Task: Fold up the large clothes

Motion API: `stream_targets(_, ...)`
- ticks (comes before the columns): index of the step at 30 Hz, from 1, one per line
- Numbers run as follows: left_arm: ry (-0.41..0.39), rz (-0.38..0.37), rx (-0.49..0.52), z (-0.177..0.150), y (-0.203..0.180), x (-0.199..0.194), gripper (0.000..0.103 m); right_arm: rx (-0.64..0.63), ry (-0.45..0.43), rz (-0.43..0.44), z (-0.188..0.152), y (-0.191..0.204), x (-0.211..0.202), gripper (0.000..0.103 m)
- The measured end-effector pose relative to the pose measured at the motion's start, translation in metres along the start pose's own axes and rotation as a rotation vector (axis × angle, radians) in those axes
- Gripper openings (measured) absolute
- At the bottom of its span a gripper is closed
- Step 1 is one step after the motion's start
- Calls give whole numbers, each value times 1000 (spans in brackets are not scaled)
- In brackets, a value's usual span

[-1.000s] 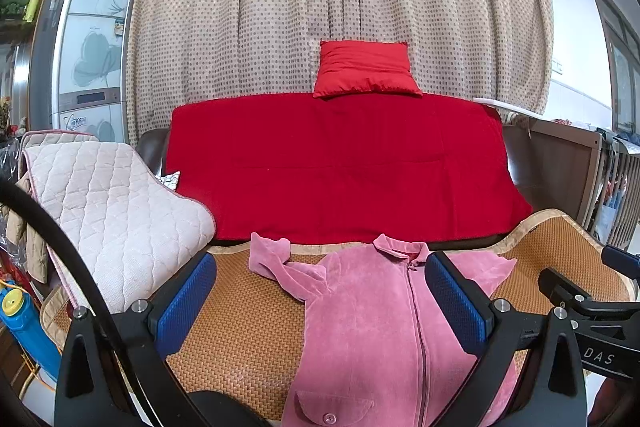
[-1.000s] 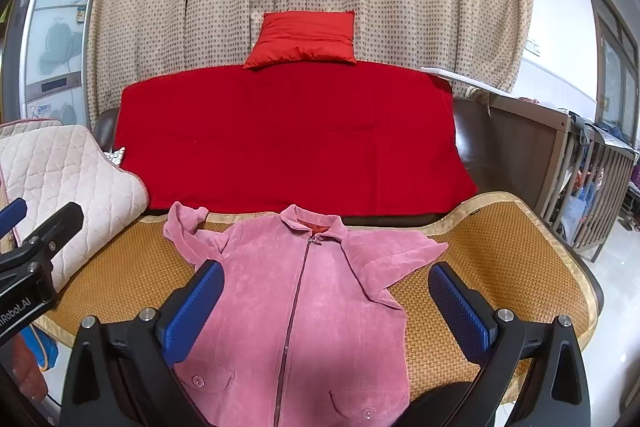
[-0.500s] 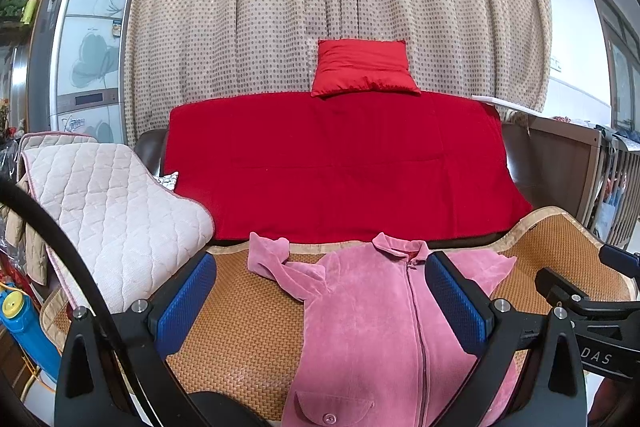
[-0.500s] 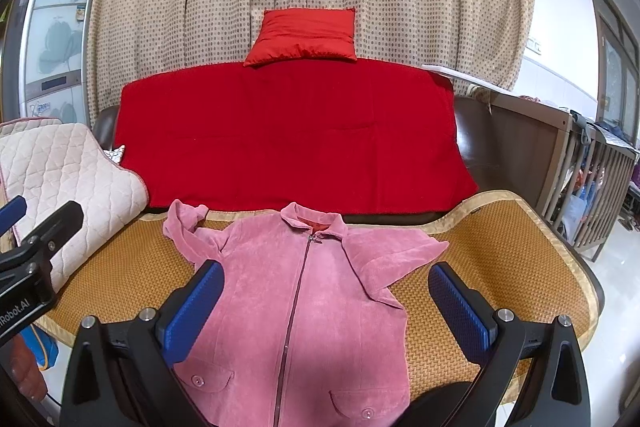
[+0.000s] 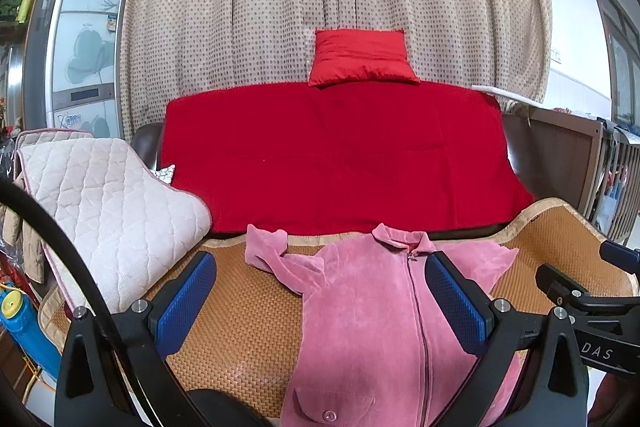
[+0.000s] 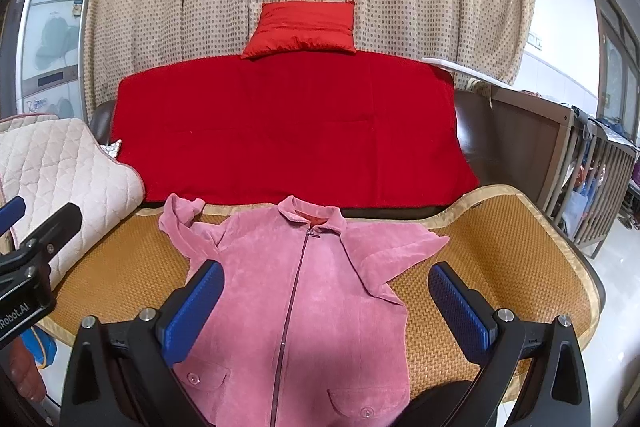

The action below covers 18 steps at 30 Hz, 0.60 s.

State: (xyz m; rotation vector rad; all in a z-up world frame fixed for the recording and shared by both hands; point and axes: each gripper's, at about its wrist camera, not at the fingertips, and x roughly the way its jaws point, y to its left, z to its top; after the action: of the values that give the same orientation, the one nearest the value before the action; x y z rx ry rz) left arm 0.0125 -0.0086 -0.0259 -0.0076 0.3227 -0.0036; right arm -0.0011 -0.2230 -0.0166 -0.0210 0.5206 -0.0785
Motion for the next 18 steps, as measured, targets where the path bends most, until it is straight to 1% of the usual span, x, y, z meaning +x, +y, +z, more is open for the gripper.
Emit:
stream_targets(3,10,-1,3,-3,-1,8,103,1,14,-2,-1,-2,8,103)
stream_targets(8,72,-10,-8,-11,-2,36,103,5,35,-15,0,-7,27,103)
stream_targets(10,118,-1,-4,-19,-3,55,103,3,53,-25,-1,-10,41,103)
stream_targets(12,148,0,-6,-26,-3,71,103,10,87,-38,-3,-16,61,103)
stream_targets(18,209,28,-3,-37,-1,106,103,56,185,-74,-10,-42,121,103)
